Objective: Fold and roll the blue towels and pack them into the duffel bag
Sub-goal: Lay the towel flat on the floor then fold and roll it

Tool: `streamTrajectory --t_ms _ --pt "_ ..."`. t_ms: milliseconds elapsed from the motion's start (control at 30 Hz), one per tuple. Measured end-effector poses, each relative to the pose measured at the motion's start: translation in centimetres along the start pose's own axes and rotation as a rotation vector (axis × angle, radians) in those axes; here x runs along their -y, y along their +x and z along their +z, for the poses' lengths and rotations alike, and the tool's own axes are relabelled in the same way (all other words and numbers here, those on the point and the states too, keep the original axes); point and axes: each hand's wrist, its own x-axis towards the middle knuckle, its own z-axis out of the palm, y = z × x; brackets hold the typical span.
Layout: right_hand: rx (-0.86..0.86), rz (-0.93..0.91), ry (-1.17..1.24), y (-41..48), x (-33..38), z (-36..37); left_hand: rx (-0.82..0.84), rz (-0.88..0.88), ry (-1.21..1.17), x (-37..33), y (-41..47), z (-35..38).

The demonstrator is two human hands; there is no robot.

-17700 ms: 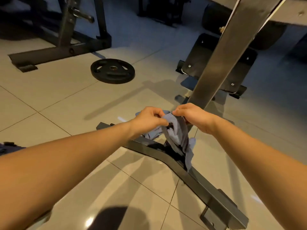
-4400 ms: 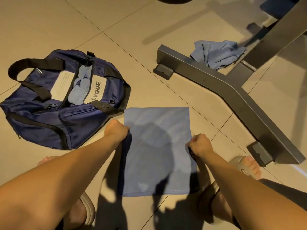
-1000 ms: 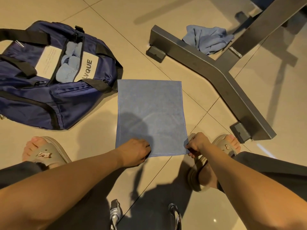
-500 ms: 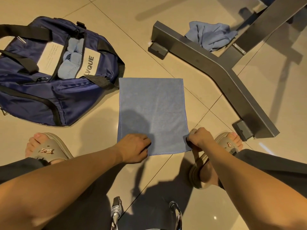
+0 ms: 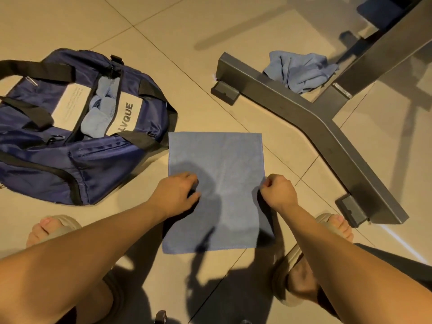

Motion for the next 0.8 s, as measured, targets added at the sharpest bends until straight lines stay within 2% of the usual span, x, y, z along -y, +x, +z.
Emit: streamTrajectory --t_ms 100,167,333,467,600,667,800 --pt "0.025 -0.020 0.413 4.2 3.4 -1.5 -0.170 -0.064 0.079 1.8 4.6 -2.5" --pt "0.019 0.020 0.578 6.6 5.2 -2.7 -0.176 -0.081 0.155 3.1 7.2 -3.8" --pt "0.063 0.116 0.714 10.9 7.0 -3.8 -0.010 -0.110 0.198 4.7 10.8 -5.1" --pt "0.064 0.133 0.653 12.1 7.5 -3.2 0.063 -0.234 0.187 4.2 12.1 -6.1" --pt "0.025 0.123 0.594 12.4 7.0 -3.1 -0.005 -0.157 0.307 4.1 12.2 -6.9" --pt "0.026 0.108 0.614 12.1 6.6 -4.0 -0.061 -0.167 0.185 4.1 11.9 -7.5" --pt "0.079 0.089 0.754 11.1 6.3 -7.0 -0.032 -0.366 -0.185 3.5 11.6 -10.4"
